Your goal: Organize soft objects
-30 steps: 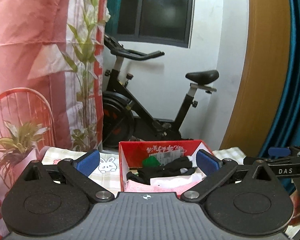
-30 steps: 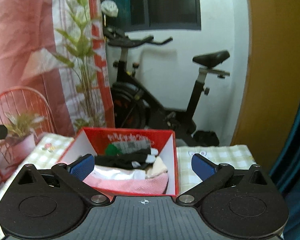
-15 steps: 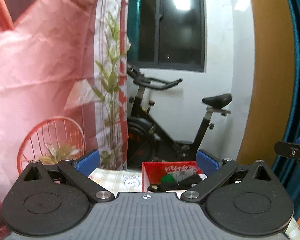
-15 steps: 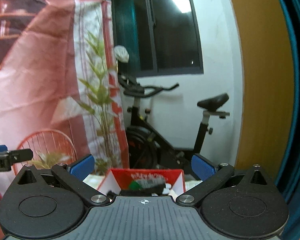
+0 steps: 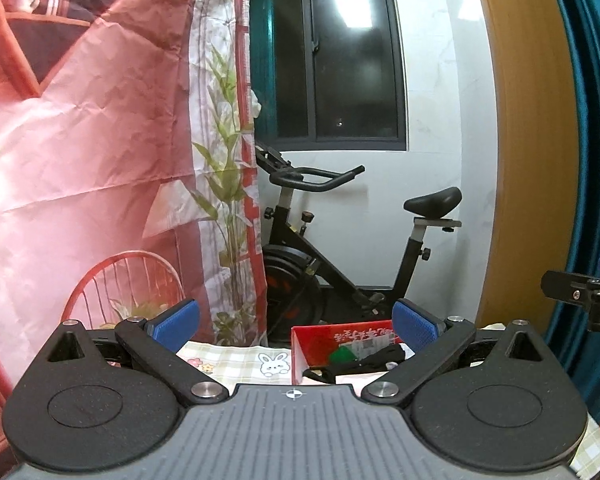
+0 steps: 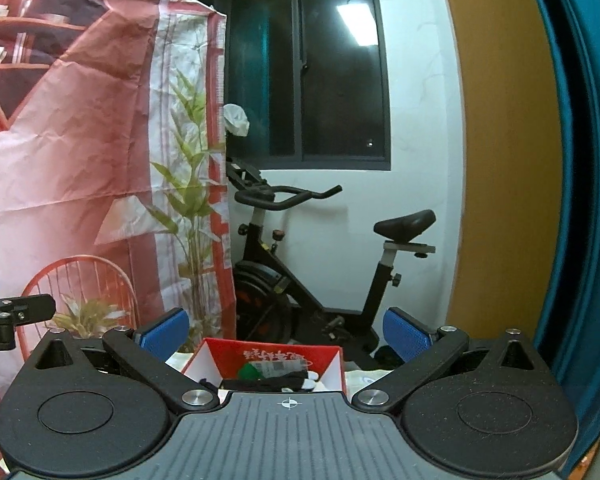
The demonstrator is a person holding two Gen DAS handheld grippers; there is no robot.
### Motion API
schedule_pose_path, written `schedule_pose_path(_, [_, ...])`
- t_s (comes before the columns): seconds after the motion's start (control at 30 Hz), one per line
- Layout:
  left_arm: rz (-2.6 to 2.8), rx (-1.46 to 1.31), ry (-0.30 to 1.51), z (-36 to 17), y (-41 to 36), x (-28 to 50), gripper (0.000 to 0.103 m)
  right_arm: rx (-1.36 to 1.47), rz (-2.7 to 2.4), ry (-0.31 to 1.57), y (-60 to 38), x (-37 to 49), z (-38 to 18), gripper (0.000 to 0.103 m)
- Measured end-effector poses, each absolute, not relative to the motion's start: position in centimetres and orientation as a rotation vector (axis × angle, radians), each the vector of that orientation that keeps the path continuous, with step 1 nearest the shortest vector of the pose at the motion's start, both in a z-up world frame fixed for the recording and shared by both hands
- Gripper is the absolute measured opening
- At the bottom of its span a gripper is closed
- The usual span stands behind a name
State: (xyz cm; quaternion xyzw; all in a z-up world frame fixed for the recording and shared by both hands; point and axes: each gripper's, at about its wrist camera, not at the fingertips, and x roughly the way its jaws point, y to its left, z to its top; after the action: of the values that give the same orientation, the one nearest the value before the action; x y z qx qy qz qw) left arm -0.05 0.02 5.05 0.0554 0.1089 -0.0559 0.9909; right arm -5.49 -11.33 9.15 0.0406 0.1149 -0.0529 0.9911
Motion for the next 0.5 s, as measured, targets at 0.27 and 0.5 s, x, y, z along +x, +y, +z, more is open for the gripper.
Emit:
schedule_pose_path(0.27, [-0.110, 0.073, 0.222, 5.0, 1.0, 0.0, 0.103, 0.090, -0.111, 0.243, -11.5, -5.6, 8.5, 0.103])
schedule_pose_path(0.5, [-0.094, 0.051, 0.244, 4.5, 1.3, 0.4, 0.103, 0.109, -0.127, 0.272, -12.0, -5.3, 7.6, 0.103])
